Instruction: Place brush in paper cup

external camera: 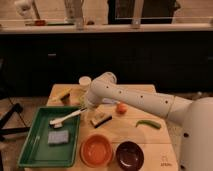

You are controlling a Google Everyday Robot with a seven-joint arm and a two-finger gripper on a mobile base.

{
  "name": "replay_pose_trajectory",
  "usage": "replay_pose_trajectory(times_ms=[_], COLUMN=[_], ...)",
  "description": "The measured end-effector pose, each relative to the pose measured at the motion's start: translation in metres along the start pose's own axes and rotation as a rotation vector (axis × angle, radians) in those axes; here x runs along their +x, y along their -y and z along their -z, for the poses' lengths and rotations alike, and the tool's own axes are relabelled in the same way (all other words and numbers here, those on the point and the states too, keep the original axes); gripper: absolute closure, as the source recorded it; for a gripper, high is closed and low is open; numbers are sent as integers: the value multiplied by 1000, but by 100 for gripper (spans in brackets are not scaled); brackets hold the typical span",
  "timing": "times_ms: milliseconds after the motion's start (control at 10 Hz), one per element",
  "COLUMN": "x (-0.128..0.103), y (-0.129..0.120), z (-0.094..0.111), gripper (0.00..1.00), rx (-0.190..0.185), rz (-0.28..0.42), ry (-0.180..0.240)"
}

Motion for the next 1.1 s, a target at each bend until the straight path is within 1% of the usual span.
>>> replay_pose_trajectory(times_ms=[300, 700, 800, 1100], x=[9, 15, 16, 15], y=[-4, 0, 1, 2], z=[-20, -29, -32, -38], gripper=[20, 20, 20, 20], rx=[-35, -69, -78, -107], rz=[-18, -34, -32, -33], ry=[3, -11, -19, -63])
